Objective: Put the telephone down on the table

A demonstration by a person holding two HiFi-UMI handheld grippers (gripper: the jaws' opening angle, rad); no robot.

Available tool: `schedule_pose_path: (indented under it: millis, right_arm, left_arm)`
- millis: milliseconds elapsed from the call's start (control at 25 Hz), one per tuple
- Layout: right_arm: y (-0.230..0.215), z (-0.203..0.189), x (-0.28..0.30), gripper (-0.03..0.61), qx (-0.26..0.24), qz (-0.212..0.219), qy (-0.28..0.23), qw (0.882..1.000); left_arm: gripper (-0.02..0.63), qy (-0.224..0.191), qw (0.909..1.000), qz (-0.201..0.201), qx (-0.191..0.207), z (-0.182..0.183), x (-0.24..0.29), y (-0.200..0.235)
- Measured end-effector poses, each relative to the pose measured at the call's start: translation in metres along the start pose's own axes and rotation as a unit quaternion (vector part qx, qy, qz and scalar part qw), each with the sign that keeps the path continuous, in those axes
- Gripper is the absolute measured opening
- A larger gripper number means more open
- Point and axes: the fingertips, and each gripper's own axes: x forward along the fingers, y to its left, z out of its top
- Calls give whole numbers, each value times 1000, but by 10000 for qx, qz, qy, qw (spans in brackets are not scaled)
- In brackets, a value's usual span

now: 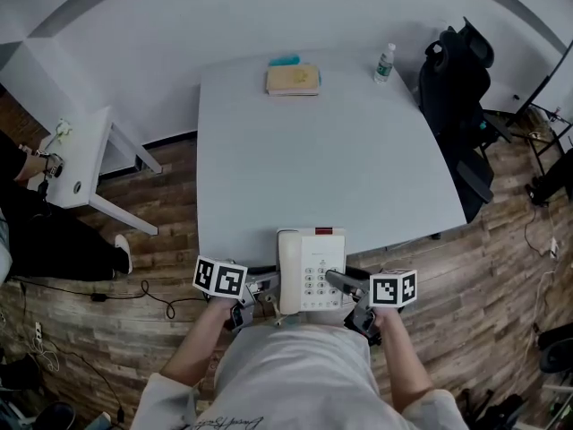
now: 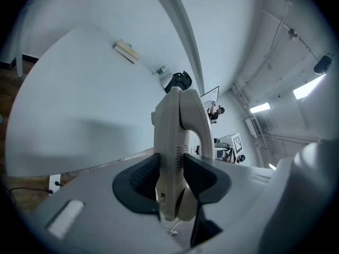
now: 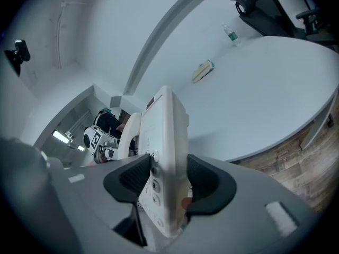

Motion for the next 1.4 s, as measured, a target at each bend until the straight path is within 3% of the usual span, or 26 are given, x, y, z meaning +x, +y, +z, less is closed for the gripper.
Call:
schedule_pose_path:
  millis: [360, 920, 1400]
  right_arm:
    - [-2, 35, 22, 229, -81, 59, 24, 9999]
    - [-34, 84, 8, 229, -13, 114, 301, 9995]
    - [-45, 128, 21, 229, -188, 252, 358, 9989]
  left_arm:
    - [156, -115, 9999, -1, 33, 37, -6, 14]
    - [155, -204, 9994, 2, -291, 77, 34, 7]
    - [153, -414, 9986, 95, -302, 115, 43, 14]
